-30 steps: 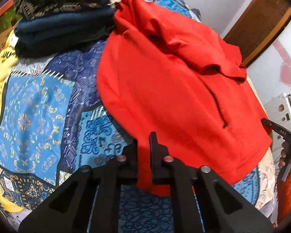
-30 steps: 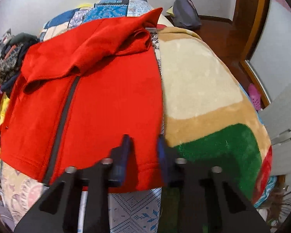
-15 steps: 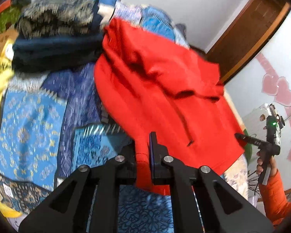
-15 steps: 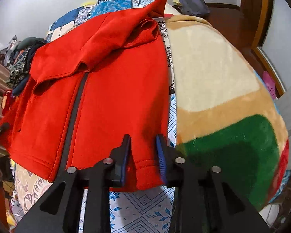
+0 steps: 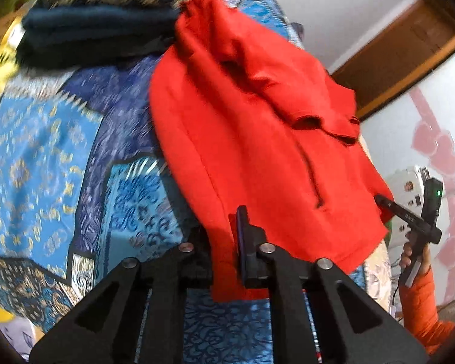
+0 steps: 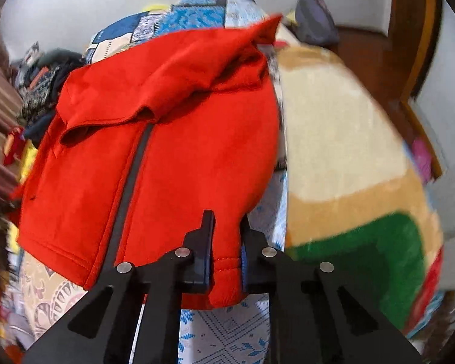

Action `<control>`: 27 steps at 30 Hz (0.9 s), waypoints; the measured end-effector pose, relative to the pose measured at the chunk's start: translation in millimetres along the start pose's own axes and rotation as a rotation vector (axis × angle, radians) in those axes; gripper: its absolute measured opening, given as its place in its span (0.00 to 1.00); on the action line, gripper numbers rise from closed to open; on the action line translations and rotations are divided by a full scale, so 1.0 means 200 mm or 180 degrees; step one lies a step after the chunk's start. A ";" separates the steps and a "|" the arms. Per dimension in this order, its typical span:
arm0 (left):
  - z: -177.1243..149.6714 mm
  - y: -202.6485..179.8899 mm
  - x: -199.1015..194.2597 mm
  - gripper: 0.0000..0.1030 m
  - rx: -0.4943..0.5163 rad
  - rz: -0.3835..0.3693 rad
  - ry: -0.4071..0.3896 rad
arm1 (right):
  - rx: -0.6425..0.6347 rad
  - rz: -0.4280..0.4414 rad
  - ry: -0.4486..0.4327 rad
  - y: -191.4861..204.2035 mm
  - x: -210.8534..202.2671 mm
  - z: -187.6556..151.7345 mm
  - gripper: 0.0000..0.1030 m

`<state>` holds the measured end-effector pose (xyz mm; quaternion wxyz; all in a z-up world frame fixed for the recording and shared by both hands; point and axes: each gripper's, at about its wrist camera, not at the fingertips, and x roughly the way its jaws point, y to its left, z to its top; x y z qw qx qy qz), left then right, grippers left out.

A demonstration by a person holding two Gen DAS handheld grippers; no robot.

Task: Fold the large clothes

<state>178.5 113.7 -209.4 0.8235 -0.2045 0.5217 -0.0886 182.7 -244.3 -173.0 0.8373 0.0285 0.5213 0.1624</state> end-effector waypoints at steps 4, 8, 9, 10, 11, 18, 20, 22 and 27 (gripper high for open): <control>0.14 -0.13 -0.11 0.05 0.0215 -0.0053 -0.0229 | 0.0019 0.0146 -0.0190 0.01 -0.07 0.13 0.11; 0.37 -0.21 -0.25 0.05 0.0227 -0.0135 -0.0537 | -0.0106 0.0239 -0.0424 0.08 -0.16 0.36 0.10; 0.45 -0.24 -0.29 0.05 0.0230 -0.0152 -0.0638 | -0.0170 0.0214 -0.0503 0.10 -0.19 0.42 0.10; 0.50 -0.25 -0.32 0.05 0.0241 -0.0137 -0.0708 | -0.0222 0.0184 -0.0577 0.12 -0.21 0.46 0.10; 0.57 -0.28 -0.33 0.05 0.0254 -0.0109 -0.0797 | -0.0278 0.0160 -0.0663 0.14 -0.23 0.53 0.10; 1.07 -0.26 -0.24 0.05 0.0187 0.0307 -0.1192 | -0.0243 -0.0048 -0.0892 0.08 -0.10 0.98 0.10; 1.18 -0.21 -0.12 0.05 0.0140 0.0419 -0.1180 | -0.0118 -0.0003 -0.0847 0.04 -0.01 1.07 0.11; 1.27 -0.17 0.02 0.05 0.0145 0.0557 -0.1114 | -0.0009 0.0061 -0.0724 0.01 0.12 1.15 0.12; 1.37 -0.07 0.35 0.06 0.0205 0.0831 -0.0865 | 0.0208 0.0077 -0.0470 -0.09 0.42 1.23 0.18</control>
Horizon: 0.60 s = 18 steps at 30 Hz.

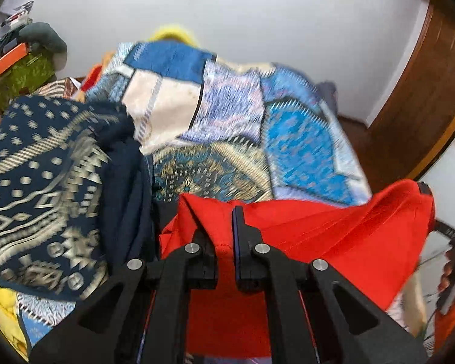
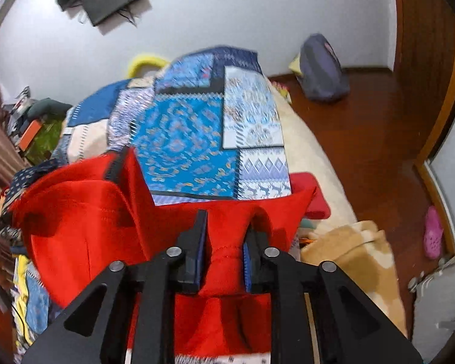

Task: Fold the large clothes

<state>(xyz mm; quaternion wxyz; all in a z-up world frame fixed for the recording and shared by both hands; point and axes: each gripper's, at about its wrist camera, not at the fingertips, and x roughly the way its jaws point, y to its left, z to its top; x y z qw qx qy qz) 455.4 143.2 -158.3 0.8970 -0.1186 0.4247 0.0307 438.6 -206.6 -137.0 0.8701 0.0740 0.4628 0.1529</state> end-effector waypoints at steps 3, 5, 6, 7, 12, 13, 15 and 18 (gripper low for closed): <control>-0.04 0.03 0.12 0.09 0.0005 0.0059 0.0120 | 0.0109 -0.0055 0.0059 -0.06 0.06 0.01 0.31; -0.08 0.04 0.14 0.09 0.0029 0.0045 0.0098 | 0.0147 -0.0291 -0.0052 -0.11 0.02 0.02 0.33; -0.09 0.03 0.14 0.09 0.0101 0.0048 0.0106 | 0.0164 -0.0433 -0.0164 -0.14 -0.02 0.01 0.33; -0.10 0.02 0.14 0.10 0.0173 0.0083 0.0123 | 0.0185 -0.0486 -0.0226 -0.15 -0.05 0.01 0.33; -0.07 -0.08 0.04 0.20 0.0464 0.0230 0.0137 | 0.0158 -0.0456 -0.0423 -0.20 -0.26 -0.02 0.33; -0.05 -0.09 0.01 0.31 0.0439 0.0220 0.0098 | 0.0113 -0.0483 -0.0432 -0.18 -0.27 -0.02 0.33; 0.00 -0.12 -0.11 0.56 0.0372 0.0147 -0.0113 | -0.0023 -0.0521 -0.0461 -0.11 -0.33 -0.04 0.33; 0.06 -0.16 -0.28 0.64 0.0420 0.0194 -0.0504 | -0.0194 -0.0401 -0.0419 0.01 -0.33 -0.06 0.33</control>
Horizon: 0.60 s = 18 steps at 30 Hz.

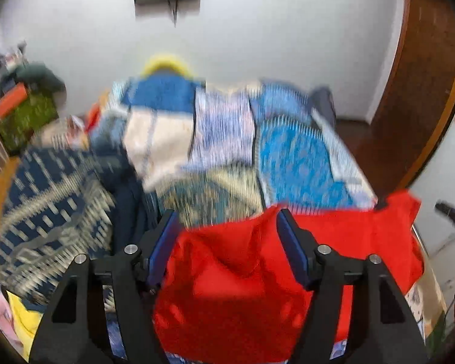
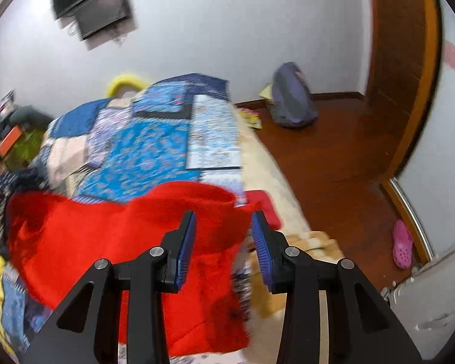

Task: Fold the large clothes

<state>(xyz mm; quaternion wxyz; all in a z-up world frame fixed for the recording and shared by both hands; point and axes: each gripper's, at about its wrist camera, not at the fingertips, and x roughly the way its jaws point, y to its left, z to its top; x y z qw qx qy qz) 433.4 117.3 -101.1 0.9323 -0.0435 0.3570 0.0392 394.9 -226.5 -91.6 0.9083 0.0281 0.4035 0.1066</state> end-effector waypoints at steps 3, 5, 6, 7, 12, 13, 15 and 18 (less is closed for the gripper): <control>0.05 -0.03 -0.07 0.64 0.0038 0.0016 -0.0045 | -0.0172 0.0183 0.0049 0.14 0.00 -0.01 0.34; 0.03 -0.05 -0.09 0.64 0.0073 -0.0076 -0.0001 | -0.0305 0.0262 0.0048 0.25 0.00 -0.03 0.34; 0.01 -0.07 -0.09 0.64 0.0108 -0.0107 0.0039 | -0.0354 0.0298 0.0044 0.31 0.01 -0.04 0.37; -0.02 -0.08 -0.08 0.64 0.0146 -0.0126 0.0090 | -0.0378 0.0332 0.0050 0.35 0.02 -0.05 0.43; -0.22 -0.20 0.09 0.64 0.0321 -0.0382 0.0554 | -0.0503 0.0567 0.0254 0.54 0.14 -0.15 0.51; -0.27 -0.23 0.14 0.64 0.0340 -0.0426 0.0657 | -0.0561 0.0584 0.0330 0.58 0.16 -0.17 0.51; -0.37 -0.28 0.25 0.64 0.0390 -0.0446 0.0847 | -0.0779 0.0582 0.0465 0.65 0.24 -0.22 0.51; -0.48 -0.30 0.34 0.67 0.0410 -0.0371 0.0945 | -0.1096 0.0324 0.0517 0.70 0.33 -0.30 0.51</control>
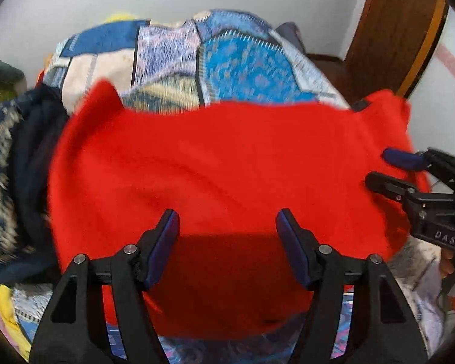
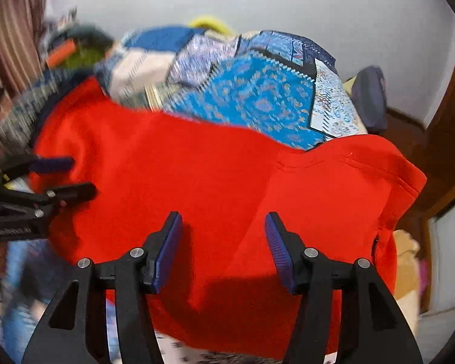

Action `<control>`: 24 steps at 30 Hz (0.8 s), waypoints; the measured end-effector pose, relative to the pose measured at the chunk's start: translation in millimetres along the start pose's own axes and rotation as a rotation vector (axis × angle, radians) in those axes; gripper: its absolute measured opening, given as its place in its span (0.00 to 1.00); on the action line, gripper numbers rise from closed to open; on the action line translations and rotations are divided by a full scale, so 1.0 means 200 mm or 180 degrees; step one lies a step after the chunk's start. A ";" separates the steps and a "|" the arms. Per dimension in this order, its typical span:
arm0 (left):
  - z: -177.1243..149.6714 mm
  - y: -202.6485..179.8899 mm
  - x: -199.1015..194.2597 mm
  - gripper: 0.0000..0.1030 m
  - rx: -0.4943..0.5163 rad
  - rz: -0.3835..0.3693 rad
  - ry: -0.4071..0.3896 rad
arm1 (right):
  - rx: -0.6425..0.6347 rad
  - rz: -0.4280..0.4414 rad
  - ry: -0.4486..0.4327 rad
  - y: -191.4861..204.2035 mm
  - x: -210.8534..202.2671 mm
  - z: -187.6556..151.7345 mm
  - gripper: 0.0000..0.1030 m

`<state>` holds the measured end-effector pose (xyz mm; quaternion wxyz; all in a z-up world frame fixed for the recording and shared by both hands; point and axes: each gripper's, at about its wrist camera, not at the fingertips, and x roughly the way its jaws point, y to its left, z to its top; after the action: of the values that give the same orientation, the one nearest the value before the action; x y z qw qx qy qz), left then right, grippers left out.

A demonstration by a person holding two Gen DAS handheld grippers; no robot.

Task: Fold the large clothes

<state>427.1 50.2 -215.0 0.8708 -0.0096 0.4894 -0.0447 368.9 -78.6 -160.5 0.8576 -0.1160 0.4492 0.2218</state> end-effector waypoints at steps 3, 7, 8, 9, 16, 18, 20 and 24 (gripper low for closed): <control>-0.03 0.06 0.04 0.72 -0.0251 -0.0165 -0.0041 | -0.0141 -0.0177 0.0007 0.00 0.04 -0.06 0.51; -0.03 0.11 0.04 0.73 -0.0366 -0.0213 -0.0077 | -0.0090 -0.0272 -0.0027 -0.06 0.02 -0.10 0.64; -0.04 0.11 0.03 0.73 -0.0349 -0.0185 -0.0092 | -0.0065 -0.0370 -0.0036 -0.08 0.00 -0.11 0.67; -0.06 0.12 0.01 0.73 -0.0333 -0.0156 -0.0108 | -0.0026 -0.0416 -0.0058 -0.12 -0.02 -0.13 0.70; -0.14 0.20 -0.09 0.72 -0.0427 0.0097 -0.0154 | 0.0289 -0.0218 -0.0002 -0.28 -0.10 -0.21 0.77; -0.16 0.22 -0.12 0.72 -0.0431 0.0222 -0.0161 | 0.0498 -0.0087 0.0052 -0.32 -0.11 -0.23 0.79; -0.18 0.26 -0.15 0.72 -0.0506 0.0280 -0.0135 | 0.0689 0.0058 0.0107 -0.36 -0.10 -0.24 0.79; -0.27 0.35 -0.22 0.73 -0.0796 0.0428 -0.0132 | 0.0984 0.0112 0.0117 -0.39 -0.15 -0.28 0.79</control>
<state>362.8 124.4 -210.8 0.8738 -0.0862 0.4726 0.0753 350.9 -176.9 -168.6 0.8529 0.0213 0.4956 0.1629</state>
